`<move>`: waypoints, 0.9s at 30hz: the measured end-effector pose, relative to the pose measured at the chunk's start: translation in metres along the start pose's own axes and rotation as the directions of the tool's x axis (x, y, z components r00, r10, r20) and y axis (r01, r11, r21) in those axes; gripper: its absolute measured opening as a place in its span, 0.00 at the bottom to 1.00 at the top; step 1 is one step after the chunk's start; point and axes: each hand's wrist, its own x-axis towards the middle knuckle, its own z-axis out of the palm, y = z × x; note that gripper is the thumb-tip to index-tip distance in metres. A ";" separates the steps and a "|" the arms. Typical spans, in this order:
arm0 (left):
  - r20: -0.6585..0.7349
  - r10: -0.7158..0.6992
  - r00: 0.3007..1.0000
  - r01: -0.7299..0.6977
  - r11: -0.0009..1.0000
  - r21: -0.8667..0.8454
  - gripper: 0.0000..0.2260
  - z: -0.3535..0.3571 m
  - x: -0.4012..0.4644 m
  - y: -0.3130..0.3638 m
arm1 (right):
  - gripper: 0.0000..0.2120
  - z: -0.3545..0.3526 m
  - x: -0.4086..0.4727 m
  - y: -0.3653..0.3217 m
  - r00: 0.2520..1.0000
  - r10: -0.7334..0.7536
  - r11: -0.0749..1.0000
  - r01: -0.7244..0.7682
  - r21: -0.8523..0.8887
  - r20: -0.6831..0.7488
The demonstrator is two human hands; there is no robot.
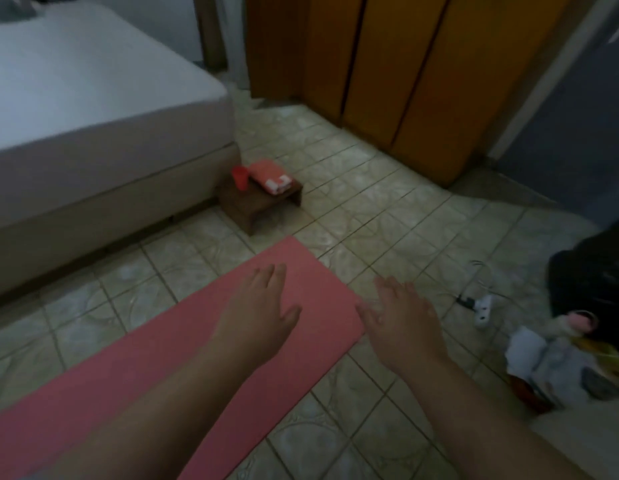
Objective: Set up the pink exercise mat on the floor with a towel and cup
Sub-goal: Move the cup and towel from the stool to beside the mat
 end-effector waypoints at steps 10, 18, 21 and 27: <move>0.027 0.202 0.979 -0.203 0.979 0.020 0.33 -0.047 0.012 0.118 | 0.35 -0.106 -0.059 0.057 0.992 0.098 0.994 -0.094 0.049 -0.078; 0.077 0.180 0.981 -0.184 0.981 0.059 0.33 -0.024 0.050 0.169 | 0.36 -0.115 -0.037 0.116 0.988 0.155 0.987 -0.155 0.050 -0.004; 0.083 0.162 0.983 -0.168 0.983 0.078 0.33 -0.021 0.073 0.190 | 0.35 -0.130 -0.008 0.134 0.989 0.148 0.988 -0.146 0.053 -0.026; 0.127 0.151 0.980 -0.158 0.986 0.046 0.33 -0.006 0.099 0.218 | 0.36 -0.178 0.072 0.155 0.992 0.093 0.996 -0.094 -0.001 -0.087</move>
